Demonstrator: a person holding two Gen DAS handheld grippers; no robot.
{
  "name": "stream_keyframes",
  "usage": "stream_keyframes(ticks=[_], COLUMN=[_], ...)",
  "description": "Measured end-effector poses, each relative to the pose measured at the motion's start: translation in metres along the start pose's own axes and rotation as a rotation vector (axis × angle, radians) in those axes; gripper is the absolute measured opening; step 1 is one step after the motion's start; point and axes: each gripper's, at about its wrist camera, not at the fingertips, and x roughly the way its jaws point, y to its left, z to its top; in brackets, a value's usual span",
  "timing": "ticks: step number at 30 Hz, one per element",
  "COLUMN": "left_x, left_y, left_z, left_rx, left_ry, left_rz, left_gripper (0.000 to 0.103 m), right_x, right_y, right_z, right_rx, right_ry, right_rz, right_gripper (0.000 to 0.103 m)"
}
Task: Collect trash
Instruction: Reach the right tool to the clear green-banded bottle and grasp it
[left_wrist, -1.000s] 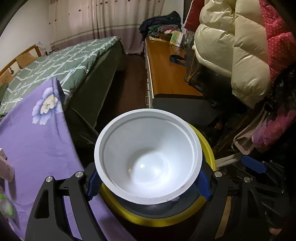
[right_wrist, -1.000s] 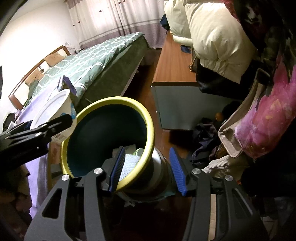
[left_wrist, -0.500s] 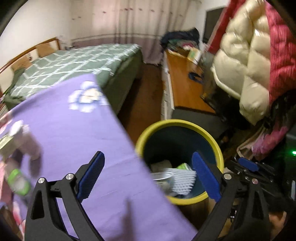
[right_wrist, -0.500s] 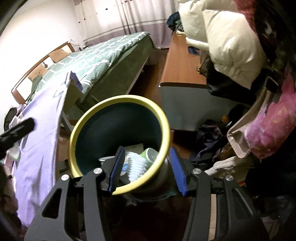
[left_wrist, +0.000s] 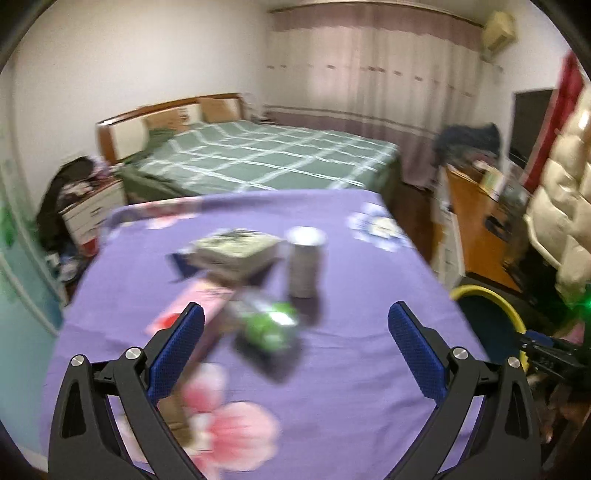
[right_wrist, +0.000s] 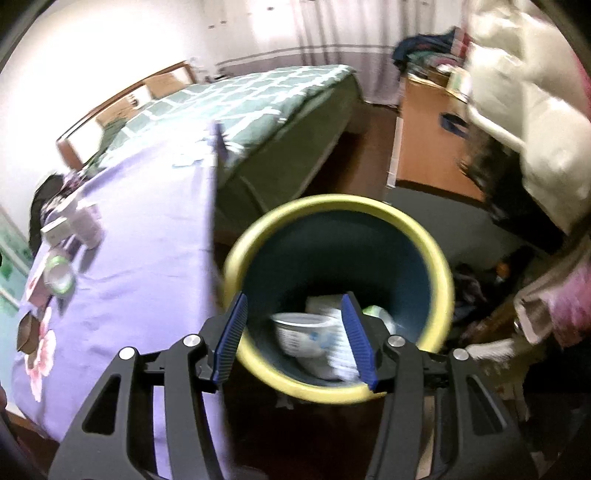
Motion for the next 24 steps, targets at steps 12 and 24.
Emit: stream_keyframes(ticks=[12, 24], left_x=[-0.012, -0.016], left_y=[0.123, 0.171], left_z=[-0.013, -0.023], left_rx=[-0.159, -0.231], left_ry=[-0.021, -0.017], left_rz=[0.145, 0.174], left_gripper=[0.098, 0.098], right_x=[0.029, 0.055], right_y=[0.173, 0.268], right_z=[0.014, 0.006], right_rx=[-0.268, -0.446], right_ry=[0.050, 0.070], right_rz=[0.213, 0.284], right_gripper=[0.051, 0.065])
